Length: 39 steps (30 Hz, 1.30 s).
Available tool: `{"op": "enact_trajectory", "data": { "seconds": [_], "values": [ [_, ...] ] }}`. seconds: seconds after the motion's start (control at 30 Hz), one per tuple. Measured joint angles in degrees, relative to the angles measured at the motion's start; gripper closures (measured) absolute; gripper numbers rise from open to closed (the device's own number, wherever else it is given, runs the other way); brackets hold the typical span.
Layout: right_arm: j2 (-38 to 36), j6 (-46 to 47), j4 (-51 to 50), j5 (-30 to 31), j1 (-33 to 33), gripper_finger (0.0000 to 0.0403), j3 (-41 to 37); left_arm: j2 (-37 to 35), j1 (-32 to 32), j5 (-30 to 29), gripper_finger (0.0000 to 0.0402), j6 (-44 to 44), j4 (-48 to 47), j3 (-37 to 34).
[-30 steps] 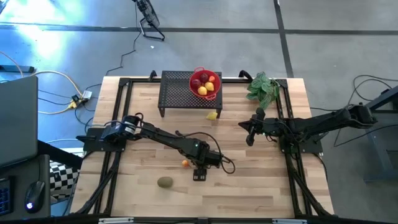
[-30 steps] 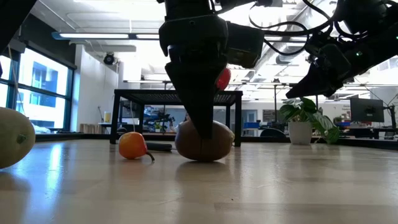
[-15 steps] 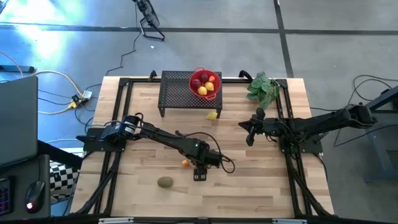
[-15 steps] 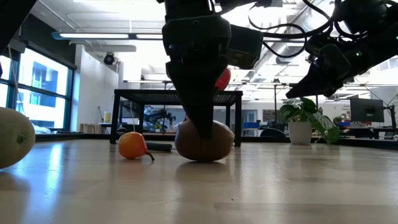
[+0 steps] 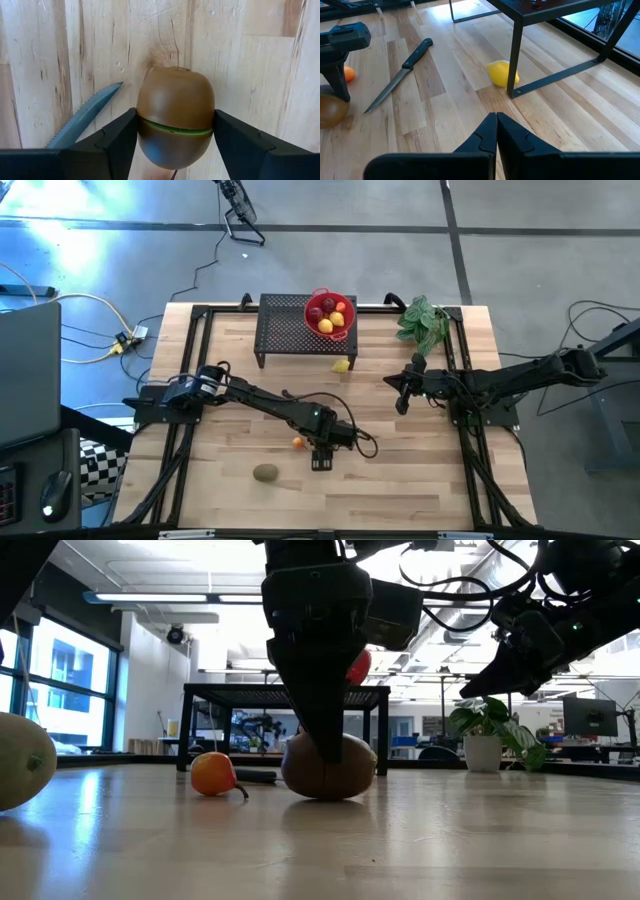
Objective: Pick & Place Fruit
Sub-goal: Put the right kiwi into the colander on the shelf
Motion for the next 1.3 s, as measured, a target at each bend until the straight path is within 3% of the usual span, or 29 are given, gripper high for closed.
{"op": "enact_trajectory", "data": {
  "seconds": [0.87,1.1,1.3],
  "values": [
    [0.0,0.0,0.0,0.0,0.0,0.04,0.0,-0.7,0.3,0.3,0.0171,0.7,-0.3,0.4],
    [0.0,0.0,0.0,0.0,0.0,0.04,0.0,-0.8,1.4,-1.5,0.0171,2.2,-6.7,8.0],
    [0.0,0.0,0.0,0.0,0.0,0.04,0.0,-0.7,3.7,-4.7,0.0171,6.4,-15.1,18.9]
  ]
}}
